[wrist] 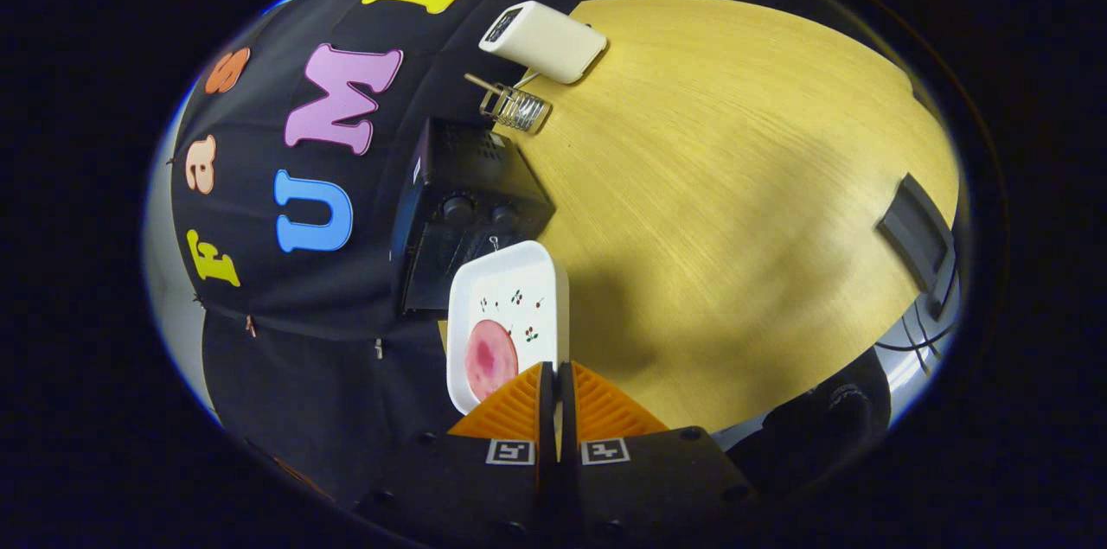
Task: Open the toaster oven, put the food inside, and close the toaster oven door.
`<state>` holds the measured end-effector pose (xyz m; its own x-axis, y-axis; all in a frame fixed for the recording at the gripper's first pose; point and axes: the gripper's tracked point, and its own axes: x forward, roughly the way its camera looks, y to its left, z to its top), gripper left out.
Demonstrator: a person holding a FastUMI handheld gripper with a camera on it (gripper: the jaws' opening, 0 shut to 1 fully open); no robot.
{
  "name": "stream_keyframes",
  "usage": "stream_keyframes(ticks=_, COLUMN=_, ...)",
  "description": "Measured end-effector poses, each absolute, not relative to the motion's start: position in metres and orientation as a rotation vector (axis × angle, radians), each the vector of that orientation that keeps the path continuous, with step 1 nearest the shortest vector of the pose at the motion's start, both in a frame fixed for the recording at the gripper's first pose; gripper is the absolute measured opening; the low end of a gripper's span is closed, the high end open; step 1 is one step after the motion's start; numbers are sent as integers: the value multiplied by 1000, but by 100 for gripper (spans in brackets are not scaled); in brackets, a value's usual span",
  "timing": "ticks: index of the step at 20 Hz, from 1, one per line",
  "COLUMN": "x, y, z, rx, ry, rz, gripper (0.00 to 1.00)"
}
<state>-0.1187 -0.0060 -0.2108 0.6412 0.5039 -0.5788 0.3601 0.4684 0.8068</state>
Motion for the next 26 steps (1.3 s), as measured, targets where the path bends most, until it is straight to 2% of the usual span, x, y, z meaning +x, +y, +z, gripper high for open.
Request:
stream_keyframes(ticks=8, x=-60, y=87, z=-200, rx=1123, ry=895, rz=177, gripper=5)
stream_keyframes(ticks=16, x=5, y=136, z=-244, rx=1206, ry=887, rz=43, gripper=5)
stream_keyframes(ticks=26, x=98, y=163, z=-256, rx=1379, ry=702, rz=-140, gripper=5)
